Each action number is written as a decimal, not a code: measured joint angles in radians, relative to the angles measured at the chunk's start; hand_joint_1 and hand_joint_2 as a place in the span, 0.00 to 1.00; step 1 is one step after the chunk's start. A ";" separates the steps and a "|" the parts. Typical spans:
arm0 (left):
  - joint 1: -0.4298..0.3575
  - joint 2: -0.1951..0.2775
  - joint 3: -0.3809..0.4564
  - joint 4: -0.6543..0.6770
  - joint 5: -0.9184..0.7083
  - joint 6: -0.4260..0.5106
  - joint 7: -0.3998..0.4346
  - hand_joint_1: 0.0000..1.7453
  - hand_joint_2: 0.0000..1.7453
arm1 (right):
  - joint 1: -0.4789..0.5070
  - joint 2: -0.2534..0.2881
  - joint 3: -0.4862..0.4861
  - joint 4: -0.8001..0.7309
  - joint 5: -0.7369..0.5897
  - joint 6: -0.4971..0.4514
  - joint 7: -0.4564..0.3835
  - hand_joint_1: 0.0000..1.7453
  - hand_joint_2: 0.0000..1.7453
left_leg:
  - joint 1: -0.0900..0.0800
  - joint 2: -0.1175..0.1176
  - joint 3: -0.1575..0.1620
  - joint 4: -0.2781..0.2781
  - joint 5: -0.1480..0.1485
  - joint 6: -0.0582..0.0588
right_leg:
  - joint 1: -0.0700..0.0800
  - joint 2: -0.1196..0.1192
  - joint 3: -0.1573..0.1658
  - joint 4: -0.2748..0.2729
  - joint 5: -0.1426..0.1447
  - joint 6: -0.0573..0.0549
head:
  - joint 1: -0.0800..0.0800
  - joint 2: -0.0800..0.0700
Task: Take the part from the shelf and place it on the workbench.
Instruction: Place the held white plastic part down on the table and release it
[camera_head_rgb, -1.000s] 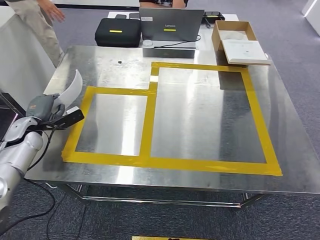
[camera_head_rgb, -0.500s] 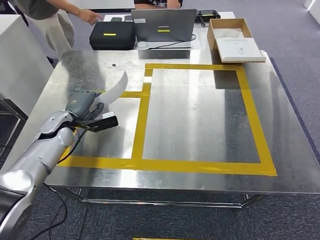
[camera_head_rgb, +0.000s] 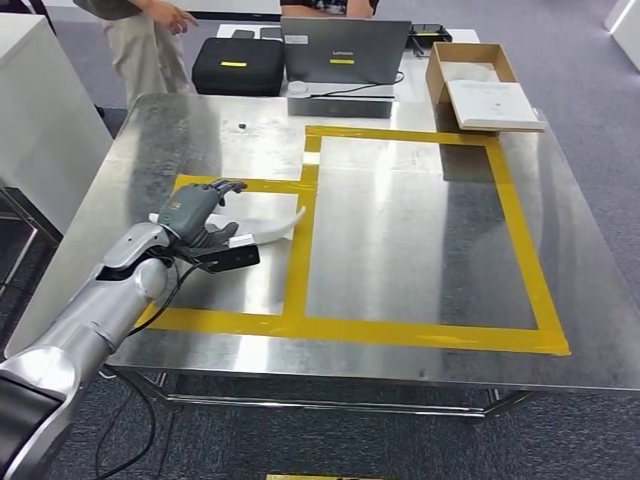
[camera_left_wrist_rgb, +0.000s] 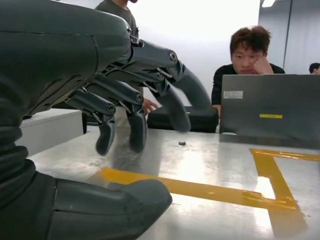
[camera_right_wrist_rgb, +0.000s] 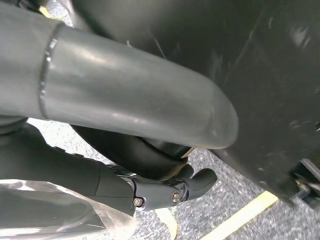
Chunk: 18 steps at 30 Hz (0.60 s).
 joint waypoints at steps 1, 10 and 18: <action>0.001 0.000 -0.003 0.000 0.001 -0.001 0.000 0.00 1.00 | 0.000 0.000 0.000 0.000 0.000 0.000 0.000 0.00 0.00 | 0.000 0.000 0.000 0.000 0.000 0.000 | 0.000 0.000 -0.011 0.020 0.002 0.001 | 0.001 0.000; 0.072 0.019 0.007 -0.082 0.103 0.093 -0.026 0.00 0.00 | 0.008 0.001 -0.002 0.000 -0.012 0.000 0.008 0.00 0.00 | -0.006 -0.003 -0.002 0.010 -0.006 -0.031 | -0.003 0.002 0.129 -0.251 0.121 -0.020 | 0.000 0.000; 0.438 0.028 0.102 -0.388 0.187 0.302 -0.105 0.00 0.00 | 0.017 0.002 -0.022 0.000 -0.035 -0.009 0.017 0.00 0.00 | -0.008 -0.001 -0.049 0.220 -0.127 -0.035 | 0.002 0.005 0.121 -0.255 0.133 -0.042 | -0.002 0.000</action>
